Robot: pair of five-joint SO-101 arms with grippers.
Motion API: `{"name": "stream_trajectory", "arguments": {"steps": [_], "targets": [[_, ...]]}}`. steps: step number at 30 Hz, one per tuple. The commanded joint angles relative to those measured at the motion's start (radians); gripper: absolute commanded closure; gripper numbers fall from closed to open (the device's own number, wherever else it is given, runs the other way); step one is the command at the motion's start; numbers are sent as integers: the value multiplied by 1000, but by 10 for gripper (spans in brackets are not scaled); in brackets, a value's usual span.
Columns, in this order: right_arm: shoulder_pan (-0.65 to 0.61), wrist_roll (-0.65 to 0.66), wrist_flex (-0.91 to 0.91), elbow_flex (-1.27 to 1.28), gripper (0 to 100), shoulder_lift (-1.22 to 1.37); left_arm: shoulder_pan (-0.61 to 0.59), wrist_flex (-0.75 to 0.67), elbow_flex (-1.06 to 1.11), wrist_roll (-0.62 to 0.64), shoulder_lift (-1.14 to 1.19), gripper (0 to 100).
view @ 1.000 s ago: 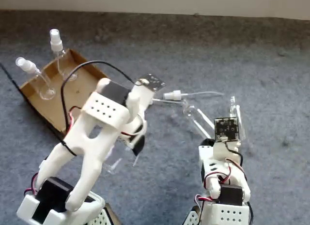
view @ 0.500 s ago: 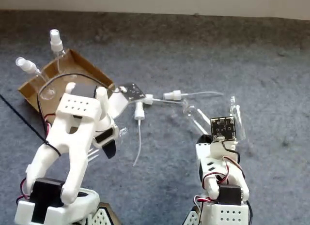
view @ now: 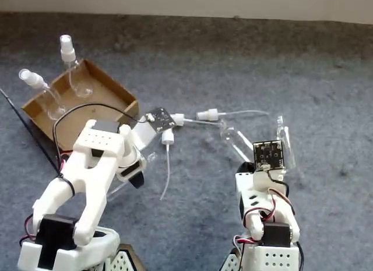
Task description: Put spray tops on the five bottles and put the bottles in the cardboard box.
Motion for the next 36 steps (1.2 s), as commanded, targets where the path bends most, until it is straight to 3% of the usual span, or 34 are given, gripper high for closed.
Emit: {"name": "stream_trajectory", "arguments": {"steps": [1, 10, 17, 26, 33, 36], "targets": [[-8, 9, -4, 110, 994, -8, -13, -15, -4, -6, -42, 752], [-8, 9, 19, 110, 994, -8, -12, -49, -4, -14, -42, 758], [-8, 9, 19, 110, 994, -8, -7, -51, -2, -129, -41, 758], [-8, 9, 19, 110, 994, -8, 41, -52, 7, -127, -41, 758], [-8, 9, 19, 110, 994, -8, 58, -215, 122, -127, -48, 759], [-8, 9, 19, 110, 994, -8, 56, -216, 124, -127, -50, 761]]}}
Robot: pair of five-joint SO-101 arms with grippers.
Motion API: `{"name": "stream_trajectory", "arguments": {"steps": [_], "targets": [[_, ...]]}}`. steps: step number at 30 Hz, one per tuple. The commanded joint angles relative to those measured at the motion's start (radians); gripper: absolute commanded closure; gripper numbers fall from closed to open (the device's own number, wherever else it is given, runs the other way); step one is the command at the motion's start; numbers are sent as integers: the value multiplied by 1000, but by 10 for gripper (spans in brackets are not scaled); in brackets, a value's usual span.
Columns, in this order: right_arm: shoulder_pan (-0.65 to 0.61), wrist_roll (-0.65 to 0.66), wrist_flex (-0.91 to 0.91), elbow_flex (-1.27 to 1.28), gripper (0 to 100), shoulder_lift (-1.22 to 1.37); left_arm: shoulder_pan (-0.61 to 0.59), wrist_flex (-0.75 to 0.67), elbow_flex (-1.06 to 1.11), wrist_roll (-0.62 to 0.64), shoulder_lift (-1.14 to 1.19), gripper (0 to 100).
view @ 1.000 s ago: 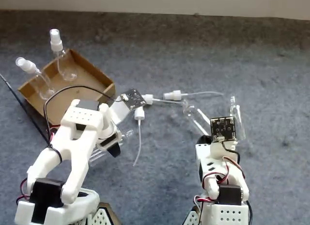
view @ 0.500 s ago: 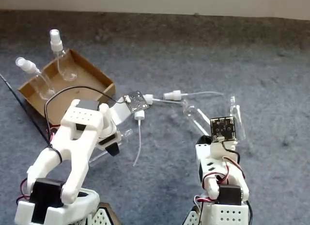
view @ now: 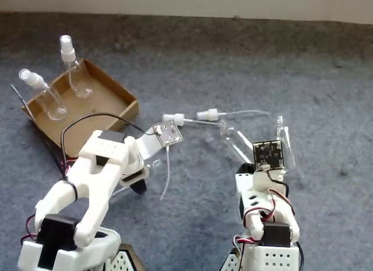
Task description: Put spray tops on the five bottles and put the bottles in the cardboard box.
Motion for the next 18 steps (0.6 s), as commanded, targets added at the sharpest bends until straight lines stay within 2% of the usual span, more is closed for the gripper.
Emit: {"name": "stream_trajectory", "arguments": {"steps": [1, 6, 12, 18], "targets": [[-8, 9, 5, 110, 994, -8, 16, -29, -4, -8, -48, 761], [-8, 9, 5, 110, 994, -8, 22, -29, -5, -8, -50, 771], [-8, 9, 5, 110, 994, -8, 24, -29, 1, -8, -45, 908], [-8, 9, 5, 110, 994, -8, 16, -29, 1, -5, -50, 915]]}}
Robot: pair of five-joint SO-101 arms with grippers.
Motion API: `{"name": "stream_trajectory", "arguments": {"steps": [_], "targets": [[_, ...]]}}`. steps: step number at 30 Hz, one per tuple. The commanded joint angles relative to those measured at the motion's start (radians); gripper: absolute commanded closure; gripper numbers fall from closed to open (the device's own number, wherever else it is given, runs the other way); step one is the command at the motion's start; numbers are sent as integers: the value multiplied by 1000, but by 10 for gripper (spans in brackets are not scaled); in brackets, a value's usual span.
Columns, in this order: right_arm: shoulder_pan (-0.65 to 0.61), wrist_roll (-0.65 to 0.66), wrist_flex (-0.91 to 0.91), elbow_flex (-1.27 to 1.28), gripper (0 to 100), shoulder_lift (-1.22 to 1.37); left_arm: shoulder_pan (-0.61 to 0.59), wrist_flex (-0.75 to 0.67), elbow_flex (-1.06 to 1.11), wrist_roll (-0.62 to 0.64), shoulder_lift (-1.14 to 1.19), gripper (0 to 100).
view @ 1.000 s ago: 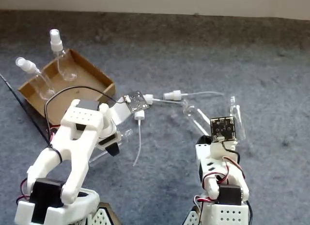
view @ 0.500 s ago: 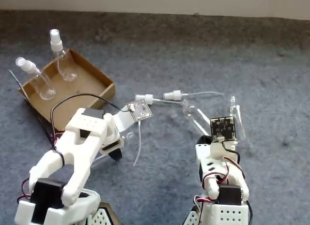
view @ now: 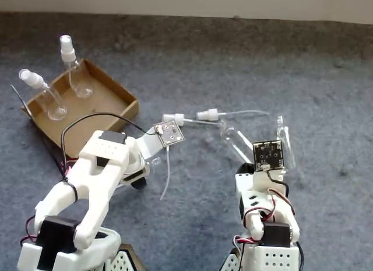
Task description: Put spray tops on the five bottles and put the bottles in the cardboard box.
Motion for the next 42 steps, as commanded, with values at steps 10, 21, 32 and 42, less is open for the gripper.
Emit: {"name": "stream_trajectory", "arguments": {"steps": [10, 21, 32, 42], "targets": [[-8, 5, 5, 111, 994, -7, 18, -11, -19, -2, -320, 916], [-13, 3, 7, 117, 994, -7, 18, 80, 116, 282, -857, 916], [-8, 3, 99, 35, 994, -7, 25, 80, 180, 666, -1089, 916], [-8, 3, 246, -309, 994, -5, 240, -83, 329, 827, -1193, 916]]}}
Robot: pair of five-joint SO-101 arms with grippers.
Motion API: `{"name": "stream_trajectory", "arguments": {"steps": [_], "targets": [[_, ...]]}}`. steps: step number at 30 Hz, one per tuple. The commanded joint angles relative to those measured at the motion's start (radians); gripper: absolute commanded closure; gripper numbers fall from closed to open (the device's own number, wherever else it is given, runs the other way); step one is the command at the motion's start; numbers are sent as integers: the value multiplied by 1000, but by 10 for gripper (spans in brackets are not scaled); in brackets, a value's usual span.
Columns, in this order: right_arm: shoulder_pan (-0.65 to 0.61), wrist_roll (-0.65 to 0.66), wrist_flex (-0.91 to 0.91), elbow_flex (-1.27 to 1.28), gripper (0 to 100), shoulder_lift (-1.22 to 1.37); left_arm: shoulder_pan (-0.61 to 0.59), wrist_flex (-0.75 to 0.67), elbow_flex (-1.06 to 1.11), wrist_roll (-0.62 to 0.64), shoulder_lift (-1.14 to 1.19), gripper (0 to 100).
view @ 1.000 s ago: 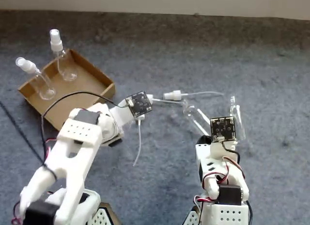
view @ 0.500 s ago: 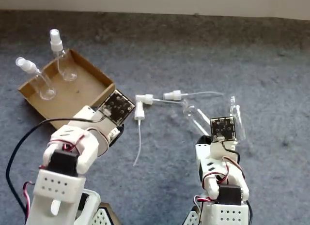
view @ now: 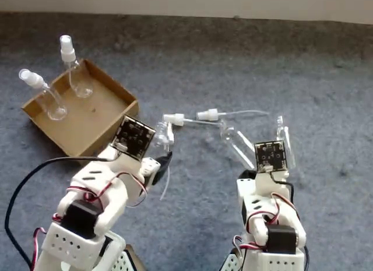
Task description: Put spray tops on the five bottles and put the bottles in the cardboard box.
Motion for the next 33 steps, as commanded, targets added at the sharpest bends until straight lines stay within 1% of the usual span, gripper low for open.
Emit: {"name": "stream_trajectory", "arguments": {"steps": [1, 3, 6, 11, 14, 17, 19, 21, 26, 28, 31, 33], "targets": [[-7, 5, 19, -143, 994, -2, 36, -164, 90, 78, -81, 916], [-7, 5, 21, -180, 994, 22, 36, -218, 151, 104, -133, 916], [-5, 3, 21, -239, 994, 145, 36, -269, 223, 114, -229, 916], [-13, -3, 10, -367, 994, 407, 35, -273, 308, 112, -414, 916], [-13, -95, 10, -464, 992, 541, 16, -276, 340, 112, -460, 916], [-25, -175, 10, -549, 991, 661, -71, -276, 337, 112, -437, 916], [-67, -206, 12, -591, 991, 740, -136, -276, 335, 112, -435, 916], [-139, -229, 12, -625, 991, 823, -183, -276, 341, 112, -435, 916], [-295, -264, 12, -694, 989, 1021, -265, -273, 343, 112, -435, 916], [-335, -265, 2, -734, 956, 1095, -305, -275, 343, 112, -435, 916], [-392, -265, -31, -792, 870, 1191, -375, -276, 340, 112, -435, 916], [-427, -265, -71, -831, 841, 1251, -410, -276, 340, 112, -435, 916]]}}
